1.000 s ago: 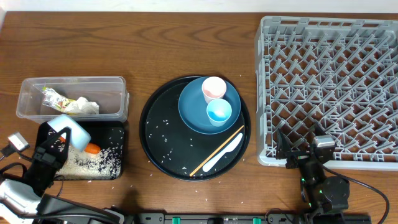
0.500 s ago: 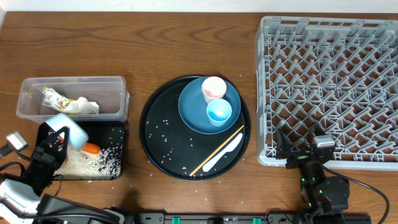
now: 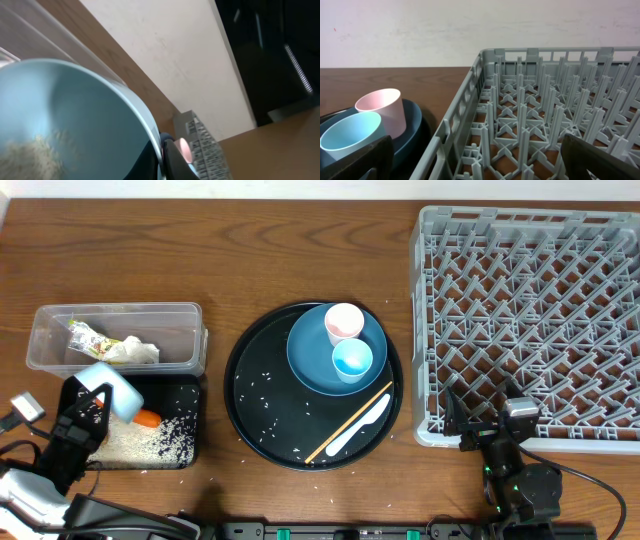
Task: Sort waste into correct bins and load items into the dishwasher rack
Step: 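Tilt the bowl with the left gripper to pour rice onto the black tray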
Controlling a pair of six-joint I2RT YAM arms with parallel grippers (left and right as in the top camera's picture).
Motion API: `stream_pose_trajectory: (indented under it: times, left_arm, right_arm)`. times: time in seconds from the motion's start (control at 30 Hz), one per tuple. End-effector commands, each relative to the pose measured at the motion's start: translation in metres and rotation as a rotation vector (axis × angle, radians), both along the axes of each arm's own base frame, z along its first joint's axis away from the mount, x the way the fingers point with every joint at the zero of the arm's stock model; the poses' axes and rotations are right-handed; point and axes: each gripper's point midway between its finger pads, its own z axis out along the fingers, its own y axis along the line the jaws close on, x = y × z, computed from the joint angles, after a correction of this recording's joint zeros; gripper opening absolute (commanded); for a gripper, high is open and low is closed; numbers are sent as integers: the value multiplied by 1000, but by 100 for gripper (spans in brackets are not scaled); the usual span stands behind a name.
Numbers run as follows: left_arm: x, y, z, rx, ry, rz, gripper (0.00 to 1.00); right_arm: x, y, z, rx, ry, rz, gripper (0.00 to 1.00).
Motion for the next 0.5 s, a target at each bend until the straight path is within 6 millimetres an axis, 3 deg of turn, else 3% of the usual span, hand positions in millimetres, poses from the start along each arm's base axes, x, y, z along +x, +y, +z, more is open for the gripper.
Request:
stream_pose_trajectory:
  times: [0.0,0.47]
  left_arm:
    - [1,4,2,24,-28,4,9]
    - [2,7,1,-6,-25,6,6]
  right_arm:
    - [0,-2,-1,5,3,-10,99]
    - [0,-2,-1,5,3,-10,99]
